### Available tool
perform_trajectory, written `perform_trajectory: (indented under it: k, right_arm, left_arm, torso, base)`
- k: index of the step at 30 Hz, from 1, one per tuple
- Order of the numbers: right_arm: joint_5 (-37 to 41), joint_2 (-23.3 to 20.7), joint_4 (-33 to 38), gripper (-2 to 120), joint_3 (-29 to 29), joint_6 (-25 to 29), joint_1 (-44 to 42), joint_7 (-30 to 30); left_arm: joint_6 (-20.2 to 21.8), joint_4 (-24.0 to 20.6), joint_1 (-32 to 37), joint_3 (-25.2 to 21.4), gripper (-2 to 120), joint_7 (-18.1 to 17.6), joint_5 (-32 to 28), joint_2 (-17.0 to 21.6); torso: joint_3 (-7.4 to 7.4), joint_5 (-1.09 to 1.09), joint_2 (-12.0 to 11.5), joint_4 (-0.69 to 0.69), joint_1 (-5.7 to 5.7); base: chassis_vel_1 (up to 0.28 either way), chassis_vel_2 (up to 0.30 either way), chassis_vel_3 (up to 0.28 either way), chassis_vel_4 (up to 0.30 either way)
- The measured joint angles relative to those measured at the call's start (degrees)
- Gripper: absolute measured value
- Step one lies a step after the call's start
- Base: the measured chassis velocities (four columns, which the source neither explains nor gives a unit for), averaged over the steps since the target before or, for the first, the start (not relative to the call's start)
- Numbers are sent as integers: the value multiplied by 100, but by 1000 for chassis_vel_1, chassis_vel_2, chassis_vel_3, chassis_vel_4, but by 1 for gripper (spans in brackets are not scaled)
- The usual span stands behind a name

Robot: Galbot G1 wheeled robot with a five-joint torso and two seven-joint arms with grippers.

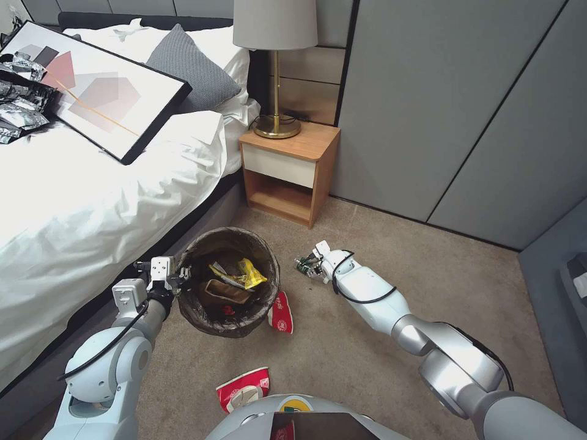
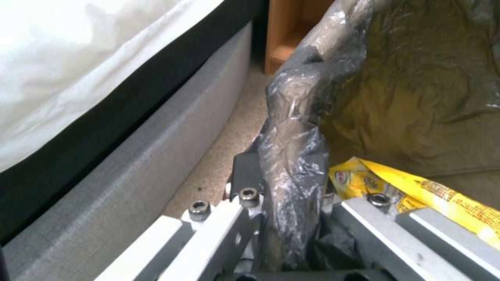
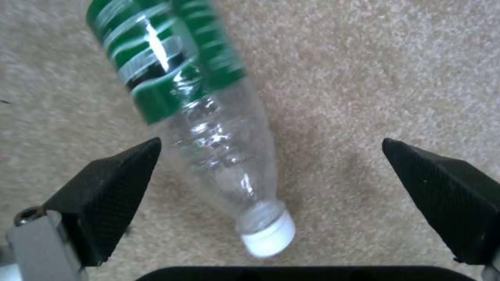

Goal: Pick up the trash bin, then pick up the garbage from the floor and place it into the trash bin.

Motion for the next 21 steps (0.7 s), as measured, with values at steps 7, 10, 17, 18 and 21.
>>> perform_trajectory:
  k: [7,10,17,18,21]
  right_arm:
    - [-751,181,-379,100,-84,254,161,-47]
    - [-786,183,-303,100,-167,254,157,-40]
    - [-906,245,-458,100,-232,305,229,-50]
    - [-940,270,-528,100,-256,324,285,-68]
    - [-992,317,-634,100,-348,343,378,-119]
  left_arm:
    - [0,28,-20,-25,0,16,4,-5]
    - [0,33,-21,-34,0,22,4,-10]
    - [0,37,-21,-32,0,31,6,-16]
    - [0,37,-20,-29,0,32,6,-21]
    - [1,37,-21,-26,0,33,8,-24]
  torso:
    - [0,0,0,1,0]
    - [0,0,0,0,0]
    - [0,0,0,1,0]
    - [0,0,0,0,0]
    - [0,0,0,0,0]
  base:
    - [0,0,0,0]
    - [0,0,0,0]
    - [0,0,0,0]
    - [0,0,0,0]
    - [0,0,0,0]
